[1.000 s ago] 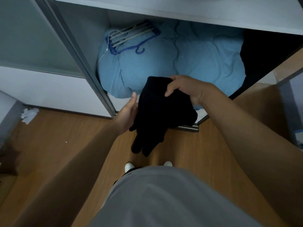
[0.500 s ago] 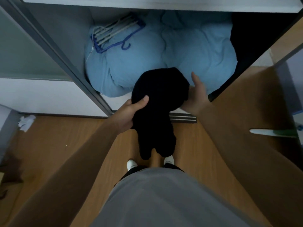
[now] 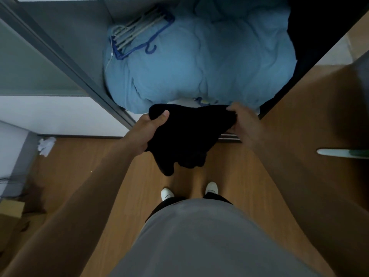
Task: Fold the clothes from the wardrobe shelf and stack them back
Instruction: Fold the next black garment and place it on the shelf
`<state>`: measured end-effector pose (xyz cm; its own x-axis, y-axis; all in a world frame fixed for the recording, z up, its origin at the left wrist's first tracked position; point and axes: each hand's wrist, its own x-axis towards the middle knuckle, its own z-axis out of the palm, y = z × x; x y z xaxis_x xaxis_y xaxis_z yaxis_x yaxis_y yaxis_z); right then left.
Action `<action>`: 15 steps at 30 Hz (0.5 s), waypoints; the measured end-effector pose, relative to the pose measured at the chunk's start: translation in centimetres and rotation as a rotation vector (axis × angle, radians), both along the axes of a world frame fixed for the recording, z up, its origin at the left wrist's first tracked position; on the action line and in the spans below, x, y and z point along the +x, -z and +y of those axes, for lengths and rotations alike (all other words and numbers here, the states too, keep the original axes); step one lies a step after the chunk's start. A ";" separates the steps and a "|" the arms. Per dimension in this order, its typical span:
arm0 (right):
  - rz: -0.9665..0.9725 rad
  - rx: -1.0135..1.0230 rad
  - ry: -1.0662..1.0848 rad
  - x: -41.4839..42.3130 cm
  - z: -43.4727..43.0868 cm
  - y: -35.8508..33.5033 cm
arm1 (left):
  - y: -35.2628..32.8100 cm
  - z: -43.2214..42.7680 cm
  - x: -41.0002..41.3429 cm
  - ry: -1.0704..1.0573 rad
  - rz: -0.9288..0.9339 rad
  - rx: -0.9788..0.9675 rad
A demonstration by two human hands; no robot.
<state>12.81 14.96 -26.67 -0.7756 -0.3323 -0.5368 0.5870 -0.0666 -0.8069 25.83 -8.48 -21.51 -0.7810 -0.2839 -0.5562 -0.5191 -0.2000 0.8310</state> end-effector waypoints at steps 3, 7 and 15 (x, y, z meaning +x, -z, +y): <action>0.018 -0.258 -0.034 -1.7 0.8 -1.8 | -1.1 0.8 -0.6 -0.011 0.008 0.117; 0.057 -0.195 -0.373 1.4 0.4 -0.7 | -3.3 2.3 -2.2 -0.064 0.040 0.213; 0.367 -0.051 -0.475 4.1 -1.7 -2.3 | -4.0 2.1 -3.0 -0.112 -0.051 0.329</action>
